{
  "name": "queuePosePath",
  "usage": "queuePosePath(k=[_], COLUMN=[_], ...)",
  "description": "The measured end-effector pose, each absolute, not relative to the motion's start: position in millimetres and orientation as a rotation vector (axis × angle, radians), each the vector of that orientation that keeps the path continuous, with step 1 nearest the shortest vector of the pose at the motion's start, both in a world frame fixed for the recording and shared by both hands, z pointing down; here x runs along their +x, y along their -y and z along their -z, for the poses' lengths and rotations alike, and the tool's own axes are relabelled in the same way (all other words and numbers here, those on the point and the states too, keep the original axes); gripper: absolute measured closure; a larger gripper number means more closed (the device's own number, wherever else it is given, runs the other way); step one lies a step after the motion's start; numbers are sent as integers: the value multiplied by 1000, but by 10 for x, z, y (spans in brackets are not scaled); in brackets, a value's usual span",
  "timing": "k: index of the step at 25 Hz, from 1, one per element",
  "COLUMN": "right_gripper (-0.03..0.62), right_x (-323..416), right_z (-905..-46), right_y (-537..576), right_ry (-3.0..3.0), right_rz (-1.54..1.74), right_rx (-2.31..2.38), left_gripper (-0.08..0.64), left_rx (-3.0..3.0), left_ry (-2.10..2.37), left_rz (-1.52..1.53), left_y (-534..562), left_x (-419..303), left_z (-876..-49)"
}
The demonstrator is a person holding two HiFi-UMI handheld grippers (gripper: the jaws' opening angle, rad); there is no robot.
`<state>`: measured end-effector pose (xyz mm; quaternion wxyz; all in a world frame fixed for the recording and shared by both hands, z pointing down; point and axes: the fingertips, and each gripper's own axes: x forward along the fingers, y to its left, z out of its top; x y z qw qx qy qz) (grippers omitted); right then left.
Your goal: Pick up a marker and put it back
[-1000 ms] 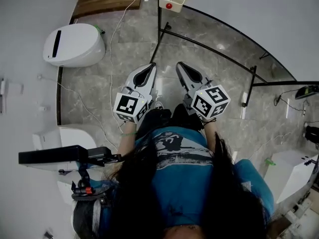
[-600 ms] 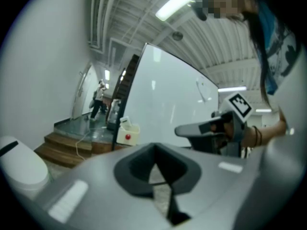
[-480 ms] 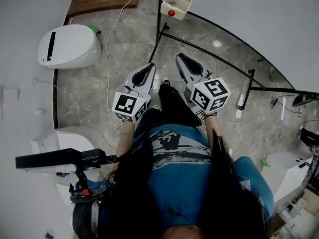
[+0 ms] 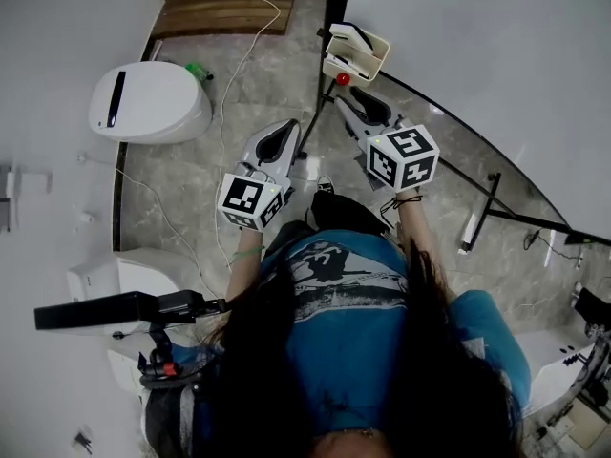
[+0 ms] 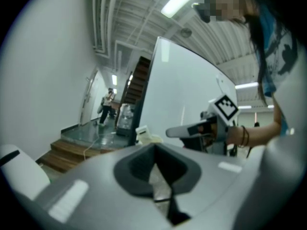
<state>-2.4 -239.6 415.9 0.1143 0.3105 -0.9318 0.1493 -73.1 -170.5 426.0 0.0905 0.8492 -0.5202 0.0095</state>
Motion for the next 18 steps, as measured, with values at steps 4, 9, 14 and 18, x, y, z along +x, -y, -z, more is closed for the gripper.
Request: queuePosePath(k=[4, 9, 14, 18], right_gripper=[465, 451, 445, 445], right_x=[-146, -398, -518, -566], right_z=[-4278, -4522, -4725, -4893], right_y=[2823, 3100, 3313, 3428], right_ry=[2673, 2535, 2373, 2264], right_rz=[-318, -160, -15, 17], right_rx=[843, 734, 706, 698], left_gripper=[557, 557, 557, 557], left_rx=[2508, 2468, 2458, 2477], left_ry=[1582, 1612, 1585, 1549], left_rz=[-27, -25, -35, -37], left_y=[2040, 2237, 2435, 2573], left_x=[-698, -757, -788, -805], left_z=[-4254, -4319, -4398, -4415])
